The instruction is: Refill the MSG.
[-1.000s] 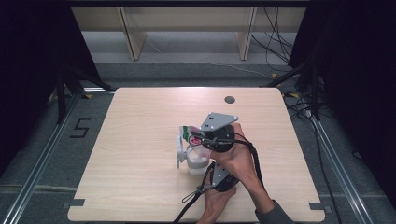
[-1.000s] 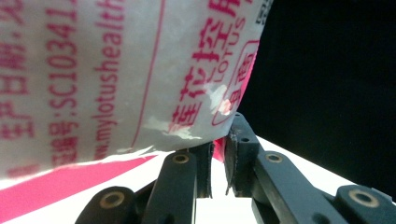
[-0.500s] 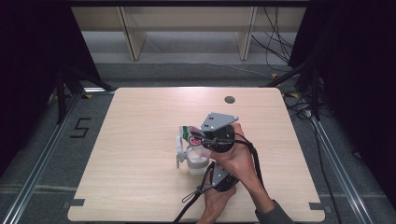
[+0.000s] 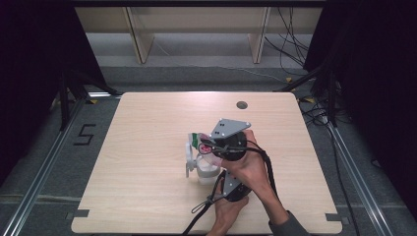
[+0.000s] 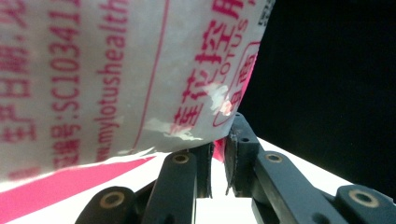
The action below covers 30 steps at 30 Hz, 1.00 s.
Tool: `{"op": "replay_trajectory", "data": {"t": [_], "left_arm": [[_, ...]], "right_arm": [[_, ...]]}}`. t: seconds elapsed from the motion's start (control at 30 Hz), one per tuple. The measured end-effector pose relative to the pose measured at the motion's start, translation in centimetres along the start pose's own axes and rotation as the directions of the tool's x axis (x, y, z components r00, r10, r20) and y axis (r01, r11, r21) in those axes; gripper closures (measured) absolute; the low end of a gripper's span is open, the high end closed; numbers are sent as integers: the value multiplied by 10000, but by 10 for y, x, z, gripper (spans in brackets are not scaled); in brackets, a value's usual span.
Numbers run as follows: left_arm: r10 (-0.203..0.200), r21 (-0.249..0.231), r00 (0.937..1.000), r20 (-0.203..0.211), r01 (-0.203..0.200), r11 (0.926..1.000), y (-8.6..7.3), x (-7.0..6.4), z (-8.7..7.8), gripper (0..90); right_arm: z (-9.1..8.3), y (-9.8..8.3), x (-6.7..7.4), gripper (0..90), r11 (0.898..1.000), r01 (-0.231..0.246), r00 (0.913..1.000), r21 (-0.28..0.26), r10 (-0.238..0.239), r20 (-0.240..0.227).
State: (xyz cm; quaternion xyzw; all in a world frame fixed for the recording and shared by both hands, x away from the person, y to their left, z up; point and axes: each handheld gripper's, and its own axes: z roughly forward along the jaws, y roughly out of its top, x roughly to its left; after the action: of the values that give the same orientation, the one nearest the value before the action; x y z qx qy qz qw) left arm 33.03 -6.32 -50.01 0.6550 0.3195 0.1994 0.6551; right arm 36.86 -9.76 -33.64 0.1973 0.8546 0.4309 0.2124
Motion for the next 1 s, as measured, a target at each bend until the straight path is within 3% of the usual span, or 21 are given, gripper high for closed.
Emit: {"op": "replay_trajectory", "data": {"t": [0.3,0.33,0.37,0.9,0.97,1.0], "left_arm": [[-15,19,10000,-7,15,10000,0,0,0,816],[-215,-82,9987,453,219,9997,0,-1,2,816],[-353,-191,9981,513,363,9992,0,-2,3,816],[-278,-191,9984,496,288,9994,1,-2,3,816],[-118,-197,9999,-68,116,9997,1,-1,1,816],[-78,-116,9994,328,82,9999,1,-1,2,816]], "right_arm": [[0,0,0,897,10000,36,10000,4,-36,2],[0,0,1,897,9999,-98,10000,51,98,-9],[1,0,1,897,10000,73,10000,21,-73,-8],[1,0,2,896,10000,72,10000,69,-71,-28],[1,1,1,896,9999,163,9998,14,-163,-79],[1,1,1,896,9999,150,9999,-14,-150,-45]]}}
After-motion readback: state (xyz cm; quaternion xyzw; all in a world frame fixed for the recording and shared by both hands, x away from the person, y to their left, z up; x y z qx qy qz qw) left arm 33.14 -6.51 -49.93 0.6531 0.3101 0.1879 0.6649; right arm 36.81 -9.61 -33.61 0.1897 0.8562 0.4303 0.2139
